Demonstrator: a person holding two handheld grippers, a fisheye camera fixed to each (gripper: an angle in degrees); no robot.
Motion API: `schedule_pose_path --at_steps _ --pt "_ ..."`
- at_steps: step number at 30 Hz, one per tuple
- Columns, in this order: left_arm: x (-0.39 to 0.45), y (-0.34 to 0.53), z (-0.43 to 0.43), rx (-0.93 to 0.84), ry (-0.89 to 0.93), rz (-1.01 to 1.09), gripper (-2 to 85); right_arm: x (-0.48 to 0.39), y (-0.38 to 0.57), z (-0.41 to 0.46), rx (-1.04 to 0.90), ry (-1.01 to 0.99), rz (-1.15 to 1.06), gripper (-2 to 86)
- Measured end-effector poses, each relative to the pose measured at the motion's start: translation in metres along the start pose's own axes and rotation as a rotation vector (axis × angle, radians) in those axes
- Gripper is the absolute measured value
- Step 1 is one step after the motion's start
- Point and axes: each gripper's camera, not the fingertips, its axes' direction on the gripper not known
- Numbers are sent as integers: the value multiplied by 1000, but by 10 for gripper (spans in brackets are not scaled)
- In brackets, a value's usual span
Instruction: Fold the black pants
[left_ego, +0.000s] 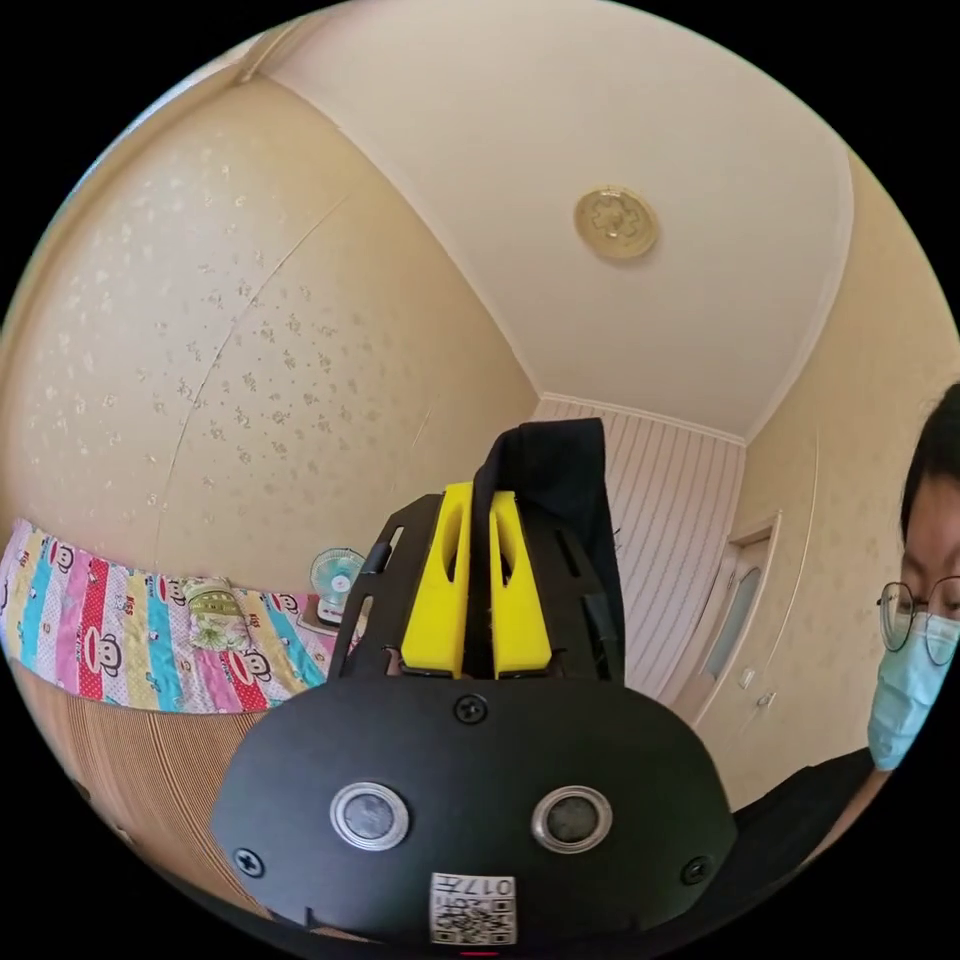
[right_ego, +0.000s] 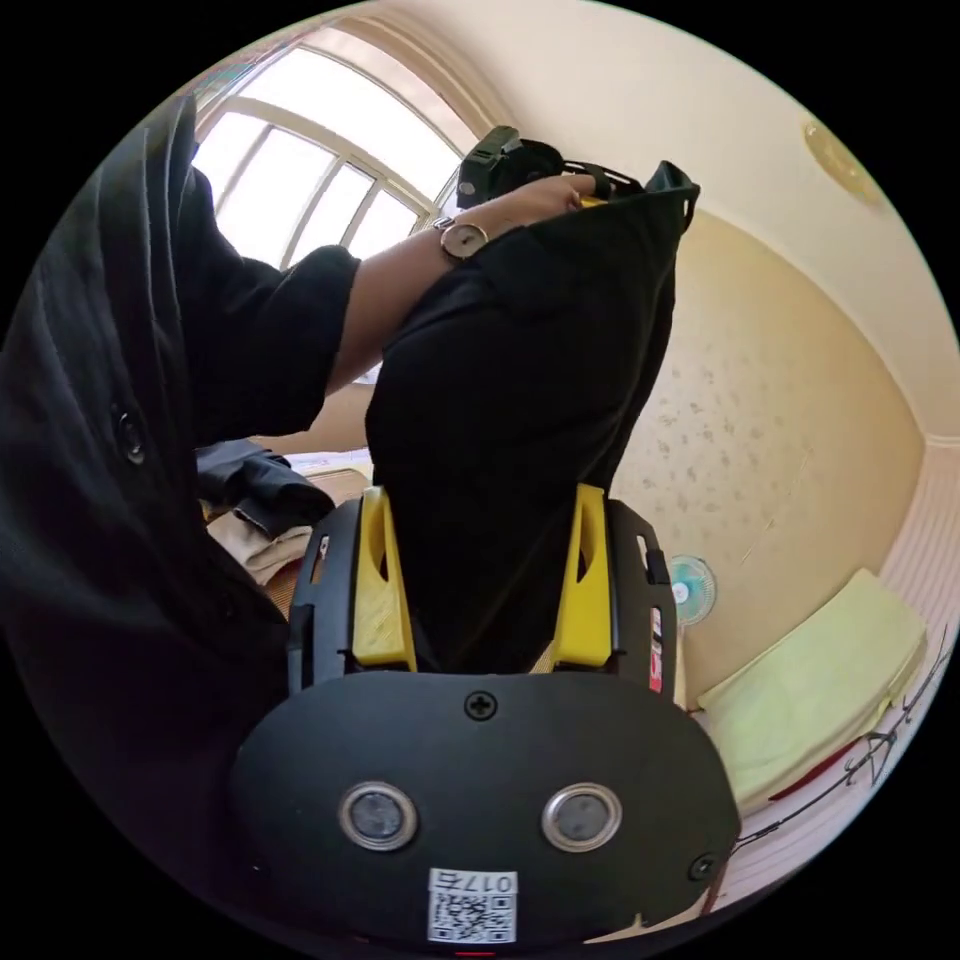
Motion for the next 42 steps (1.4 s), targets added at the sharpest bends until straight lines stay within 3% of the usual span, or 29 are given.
schedule_pose_path --at_steps 4,8,10,13,15,19,23,26,29,34,38,40,42 --pt "12 -16 -22 77 -122 53 8 12 5 -6 45 -80 44 210" --pt "16 -25 -26 70 -105 50 6 26 8 -8 88 -164 67 210" --pt "21 -27 -24 50 -124 59 6 31 3 4 37 -146 83 202" --pt "23 -30 -25 23 -130 101 7 44 -3 18 -17 32 82 121" --pt "22 -35 -30 9 -145 151 7 77 -2 7 59 100 153 56" --pt "19 -51 -53 -108 -83 360 10 161 7 -22 193 95 428 28" --pt "10 -59 -86 -111 -39 414 12 260 10 -53 370 -121 624 18" --pt "-2 -72 -110 -37 -72 370 16 302 -4 -61 481 -215 618 23" --pt "-20 -94 -107 -54 -90 354 22 330 -36 -51 479 -176 556 27" --pt "-113 -128 -27 -142 -269 215 32 390 -79 48 337 -91 507 29" --pt "-245 -150 77 -191 -421 98 44 476 -111 240 36 81 556 40" --pt "-351 -148 144 -245 -573 -10 54 521 -105 329 -83 115 601 57" --pt "-419 -133 172 -342 -702 -130 51 572 -68 423 -328 145 745 81"
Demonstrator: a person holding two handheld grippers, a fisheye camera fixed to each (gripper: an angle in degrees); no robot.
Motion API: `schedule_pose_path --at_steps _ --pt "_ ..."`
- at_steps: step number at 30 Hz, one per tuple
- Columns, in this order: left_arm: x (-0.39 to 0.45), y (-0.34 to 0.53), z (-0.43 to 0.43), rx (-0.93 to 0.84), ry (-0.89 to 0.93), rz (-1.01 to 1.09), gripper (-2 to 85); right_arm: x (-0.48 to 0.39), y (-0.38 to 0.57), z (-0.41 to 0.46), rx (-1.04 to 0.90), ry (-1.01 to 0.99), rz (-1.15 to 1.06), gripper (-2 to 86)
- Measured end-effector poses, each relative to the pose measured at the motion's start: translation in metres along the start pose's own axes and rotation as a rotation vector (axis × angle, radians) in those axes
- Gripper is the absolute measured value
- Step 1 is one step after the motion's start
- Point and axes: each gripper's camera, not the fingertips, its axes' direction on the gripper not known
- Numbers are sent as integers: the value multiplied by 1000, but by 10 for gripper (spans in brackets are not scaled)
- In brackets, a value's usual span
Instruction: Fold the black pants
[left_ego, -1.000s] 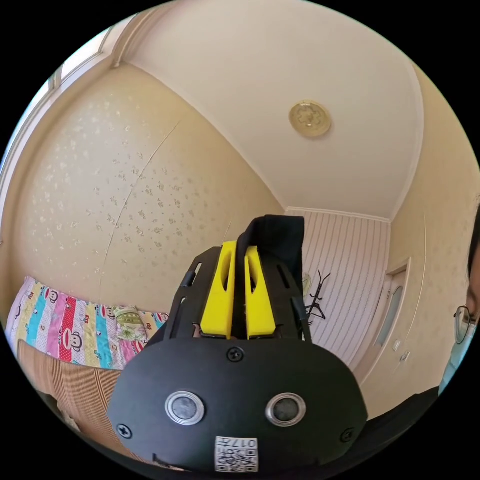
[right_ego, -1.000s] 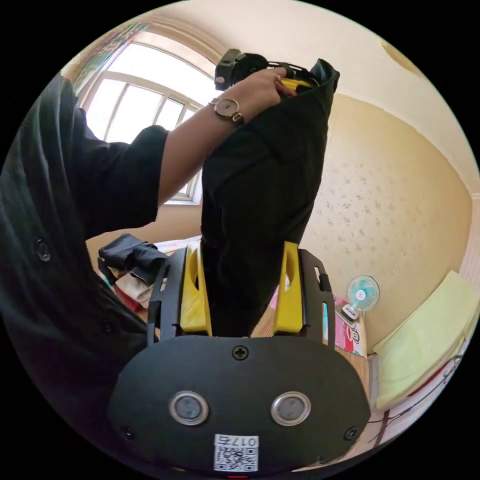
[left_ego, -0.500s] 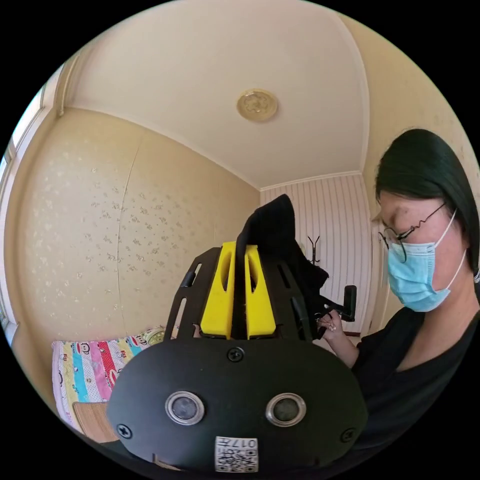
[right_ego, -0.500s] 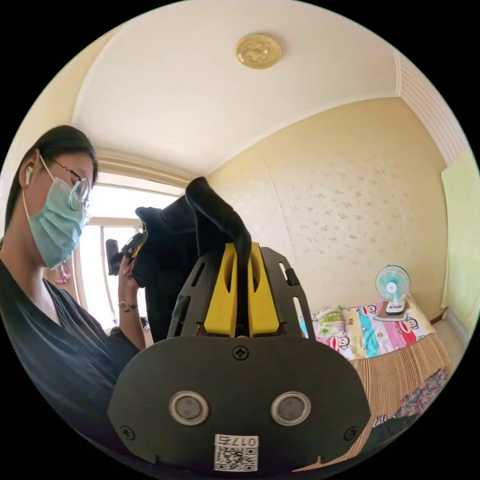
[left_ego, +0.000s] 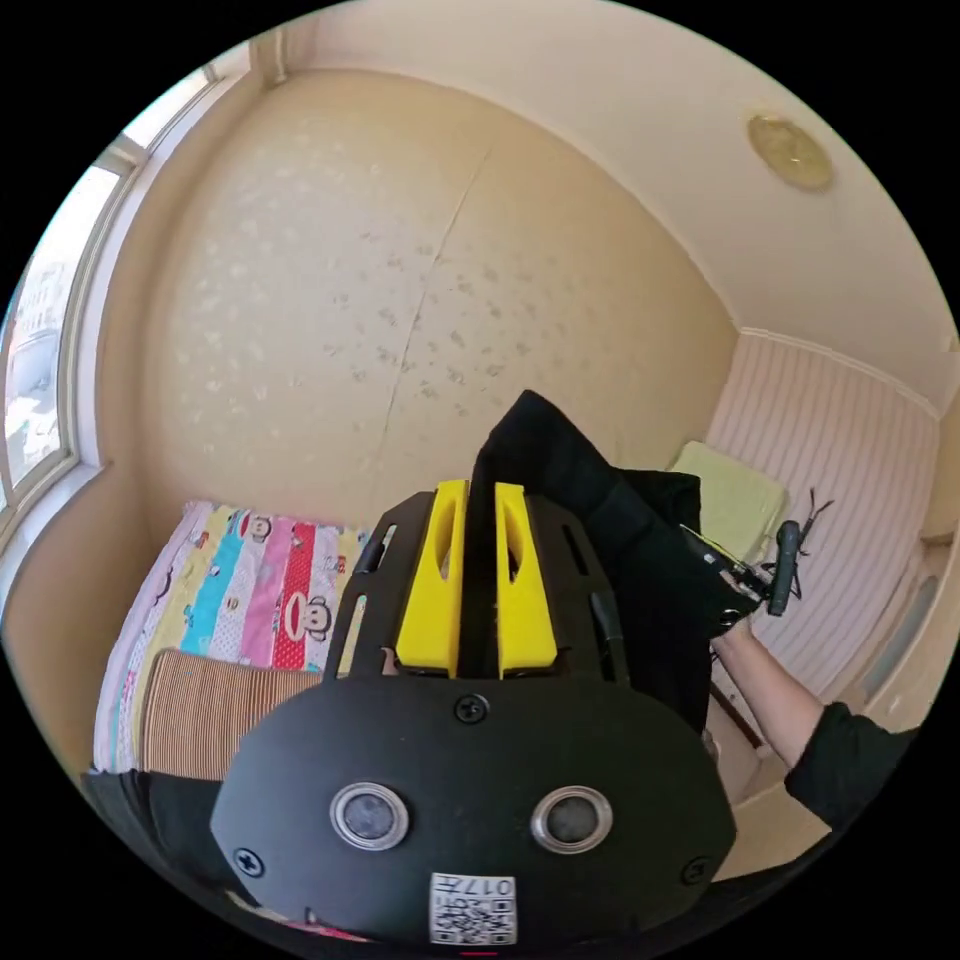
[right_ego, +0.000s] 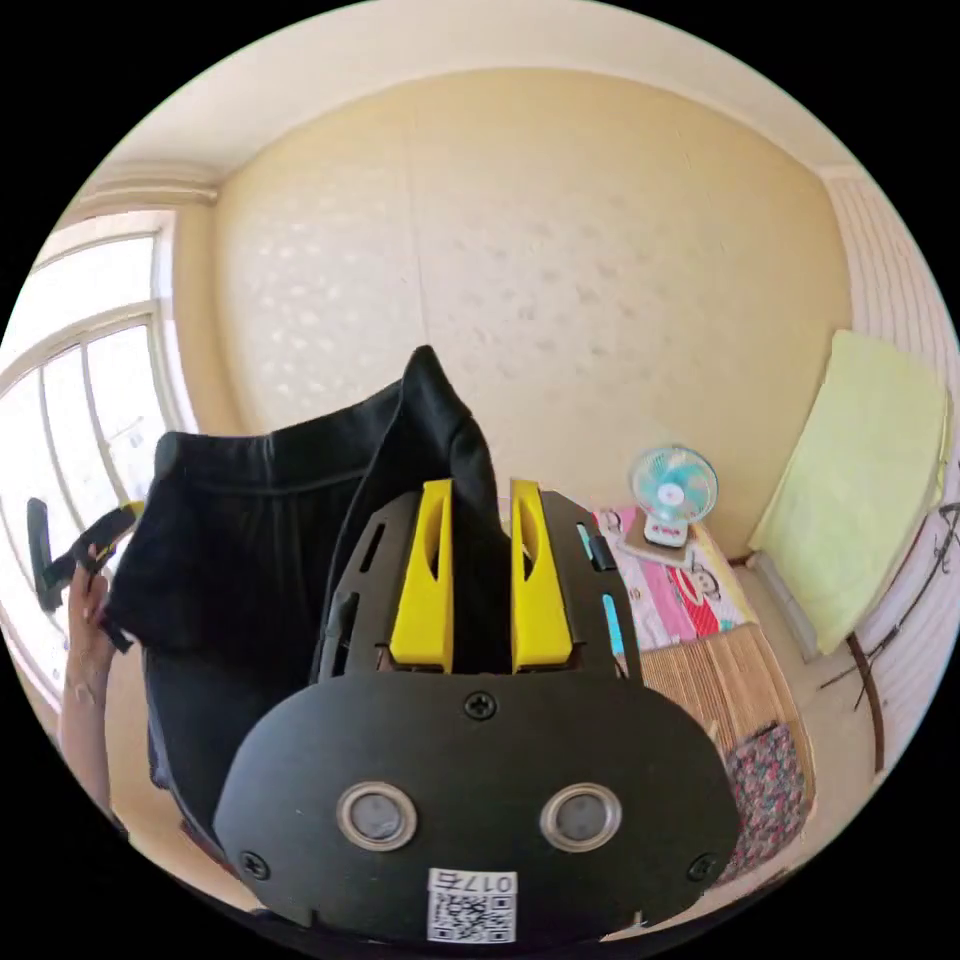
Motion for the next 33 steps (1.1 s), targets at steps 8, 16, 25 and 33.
schedule_pose_path --at_steps 8,16,25,33 --pt "-100 159 182 -490 -116 -72 58 121 182 218 -587 172 -47 78" --pt "-137 340 294 -1043 -161 -175 78 157 398 264 -1106 -178 -4 104" --pt "-92 400 356 -1251 25 -282 90 145 476 264 -1368 -473 114 126" --pt "-101 367 376 -1350 197 -257 3 165 453 252 -1453 -586 -100 26"
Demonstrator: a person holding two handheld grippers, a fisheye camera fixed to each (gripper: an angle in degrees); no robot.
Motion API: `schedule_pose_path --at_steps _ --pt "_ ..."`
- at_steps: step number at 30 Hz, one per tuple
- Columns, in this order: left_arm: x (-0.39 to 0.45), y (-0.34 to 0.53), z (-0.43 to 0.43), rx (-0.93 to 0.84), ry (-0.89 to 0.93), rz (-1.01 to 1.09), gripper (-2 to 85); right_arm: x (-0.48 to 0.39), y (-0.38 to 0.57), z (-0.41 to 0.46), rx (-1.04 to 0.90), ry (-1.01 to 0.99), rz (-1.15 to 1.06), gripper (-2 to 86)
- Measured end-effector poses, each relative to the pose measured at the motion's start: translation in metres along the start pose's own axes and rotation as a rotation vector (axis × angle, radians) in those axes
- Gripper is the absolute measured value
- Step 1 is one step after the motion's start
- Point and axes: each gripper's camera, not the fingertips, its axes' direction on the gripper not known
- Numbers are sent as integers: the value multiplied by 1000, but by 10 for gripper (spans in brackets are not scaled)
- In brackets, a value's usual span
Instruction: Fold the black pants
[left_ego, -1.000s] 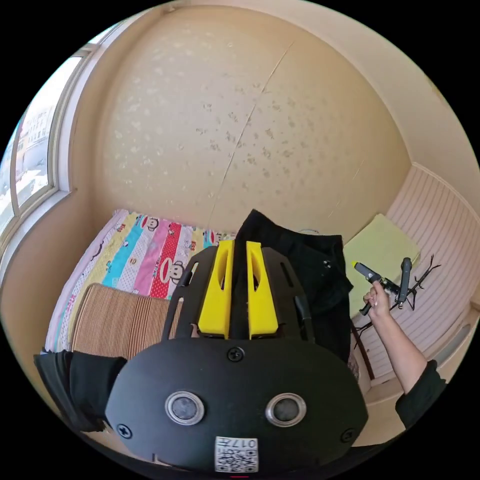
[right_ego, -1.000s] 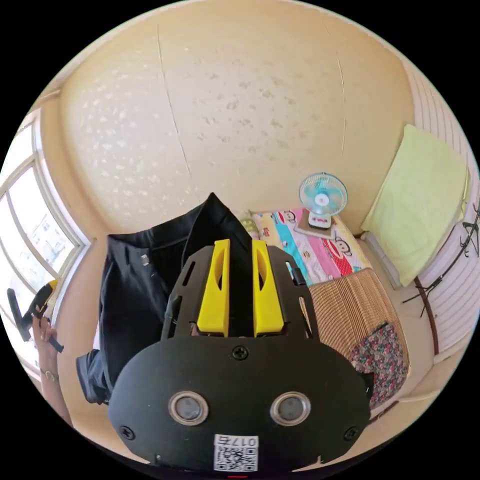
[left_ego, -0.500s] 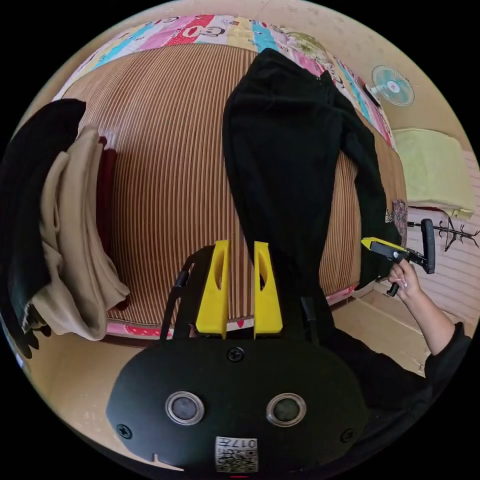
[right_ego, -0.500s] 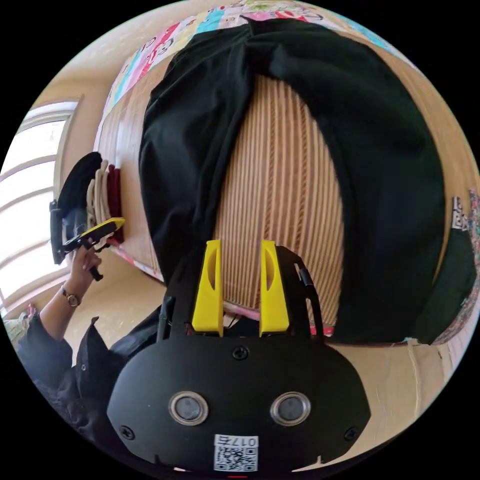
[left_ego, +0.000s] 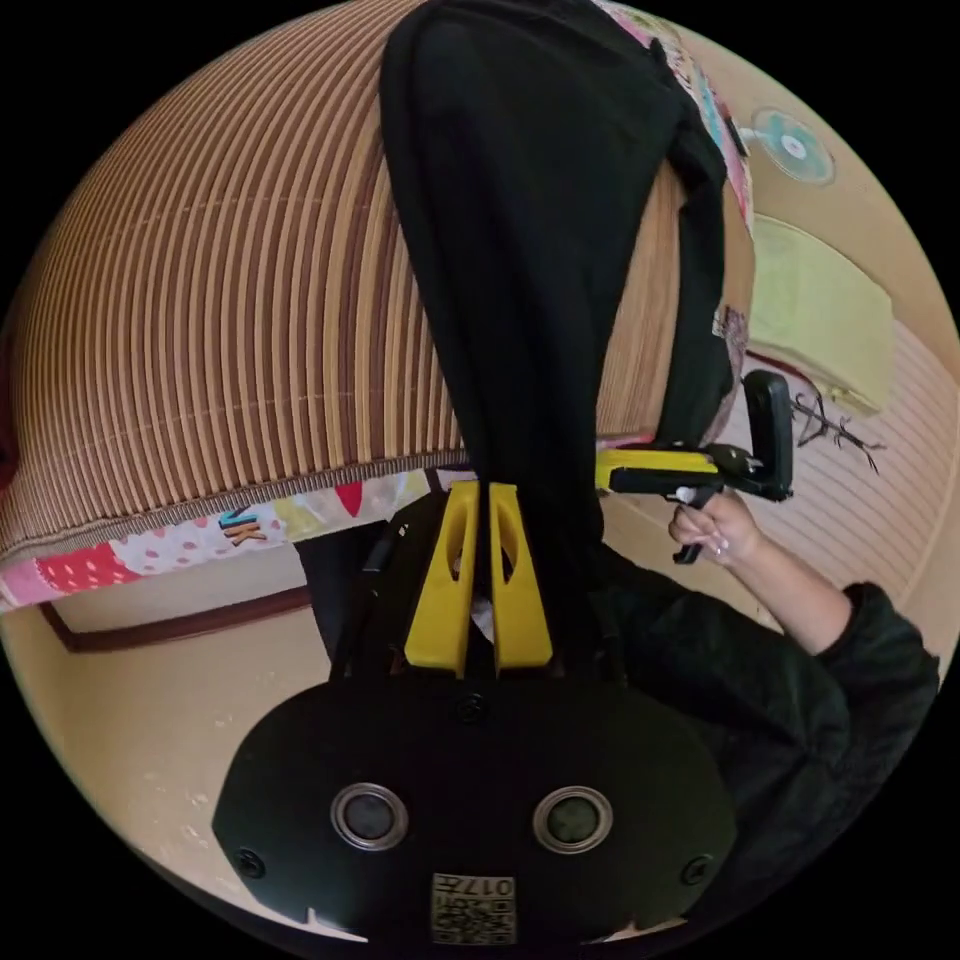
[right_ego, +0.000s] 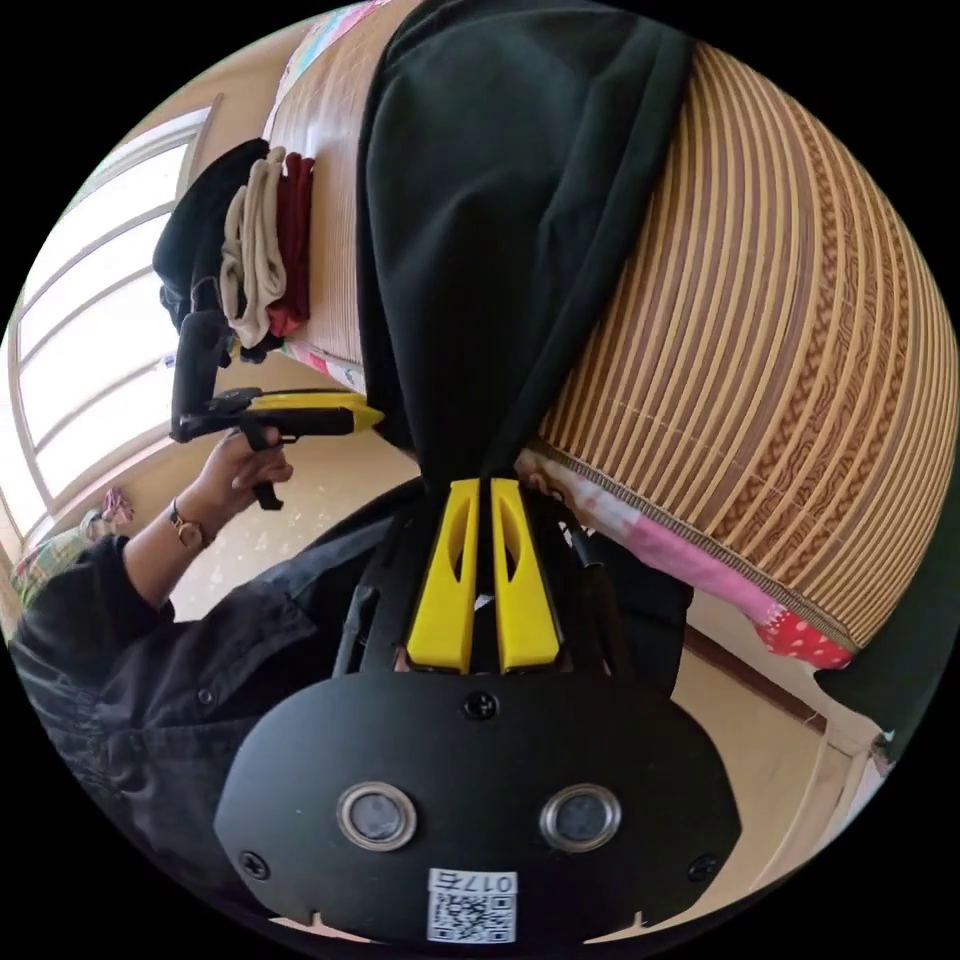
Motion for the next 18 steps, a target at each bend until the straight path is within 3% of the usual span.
schedule_pose_path --at_steps 2,5,8,10,15,18 --pt "-6 6 -6 -47 -221 -8 -1 9 11 -2 -72 81 22 19" --pt "-31 13 -14 -71 -150 -132 -6 28 35 -21 -114 207 69 19" --pt "-52 27 -14 -109 -198 -373 -7 63 69 -66 0 296 169 38" --pt "-53 42 -10 -35 -100 -456 -5 93 93 -99 84 384 290 57" --pt "-36 60 10 62 42 -569 -4 182 170 -193 385 494 665 79" --pt "-15 57 19 76 23 -591 -5 214 190 -218 472 456 700 86"
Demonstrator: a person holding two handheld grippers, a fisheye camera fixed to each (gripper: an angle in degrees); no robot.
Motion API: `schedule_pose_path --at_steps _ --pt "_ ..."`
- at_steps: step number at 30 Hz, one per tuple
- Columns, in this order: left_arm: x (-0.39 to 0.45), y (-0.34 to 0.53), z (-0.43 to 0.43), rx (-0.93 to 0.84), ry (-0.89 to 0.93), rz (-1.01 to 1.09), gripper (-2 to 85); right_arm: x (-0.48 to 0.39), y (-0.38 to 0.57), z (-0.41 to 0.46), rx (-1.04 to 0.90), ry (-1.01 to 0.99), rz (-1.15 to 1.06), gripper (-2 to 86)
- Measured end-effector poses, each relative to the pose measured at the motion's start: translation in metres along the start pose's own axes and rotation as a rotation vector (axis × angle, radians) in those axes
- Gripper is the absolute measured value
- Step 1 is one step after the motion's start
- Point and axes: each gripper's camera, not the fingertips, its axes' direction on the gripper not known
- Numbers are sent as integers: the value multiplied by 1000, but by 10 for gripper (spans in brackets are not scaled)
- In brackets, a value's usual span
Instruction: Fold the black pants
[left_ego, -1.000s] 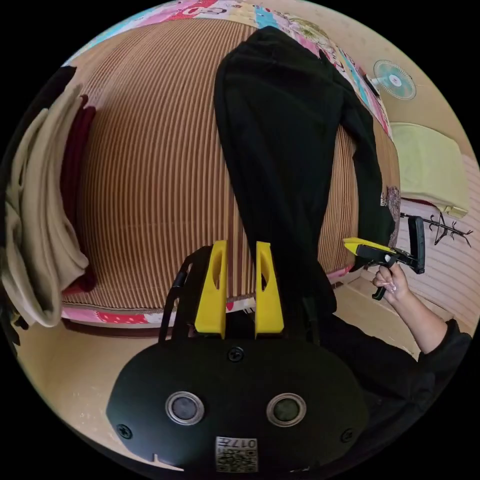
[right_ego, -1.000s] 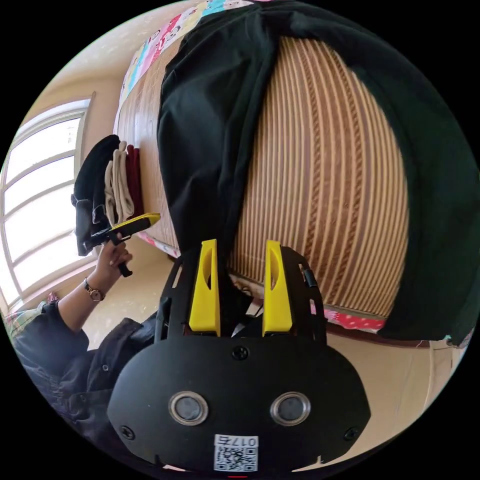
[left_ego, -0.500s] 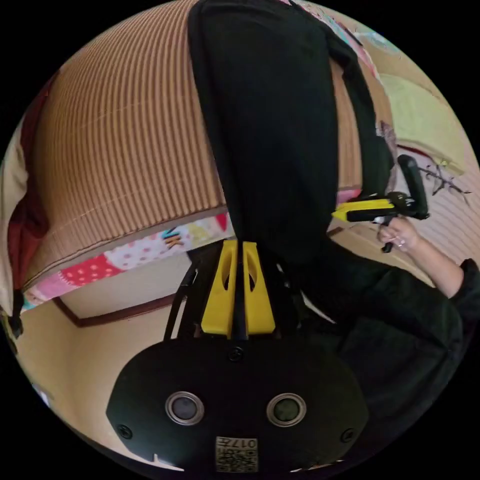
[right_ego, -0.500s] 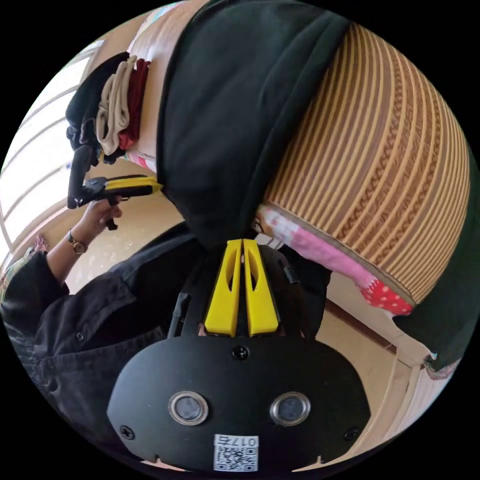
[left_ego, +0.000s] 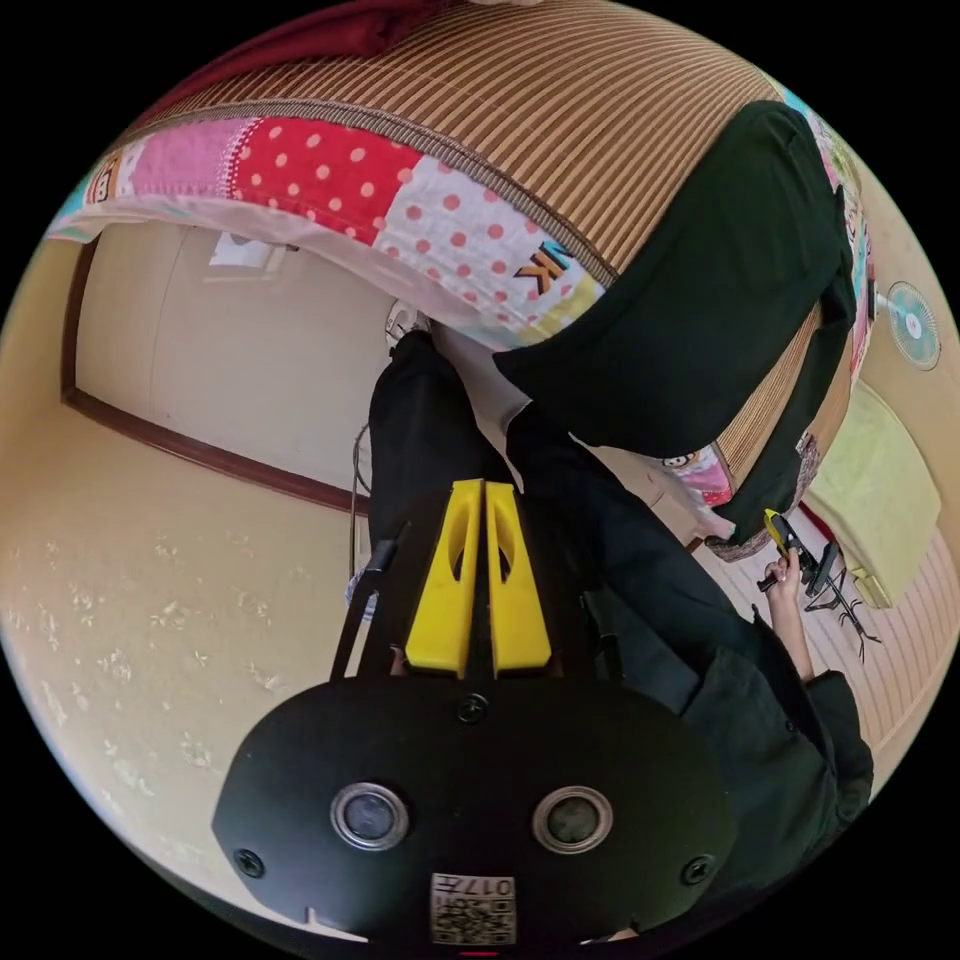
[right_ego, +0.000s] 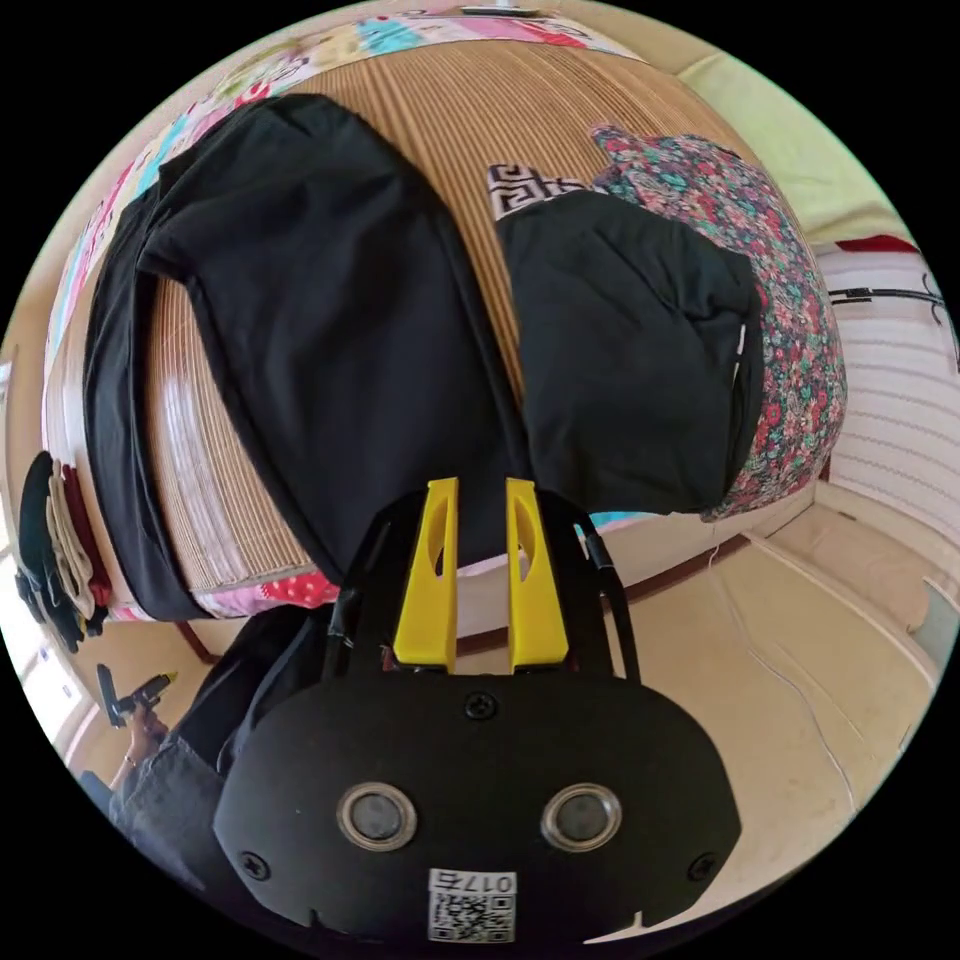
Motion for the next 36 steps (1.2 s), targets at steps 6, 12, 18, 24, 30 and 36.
schedule_pose_path --at_steps 6,12,18,24,30,36 --pt "76 -7 12 0 -45 225 0 -1 -27 18 -45 2 -156 124" --pt "166 -2 30 -25 -79 521 4 15 -10 35 -100 8 -198 132" --pt "236 15 49 3 104 656 9 44 34 34 -154 -56 -244 38" --pt "319 41 43 3 211 777 38 34 83 -75 42 -525 -388 25" --pt "392 84 13 49 289 880 134 -55 118 -141 50 -712 -829 26" --pt "398 112 39 61 -123 882 35 -102 109 -120 -156 -775 -1193 42"
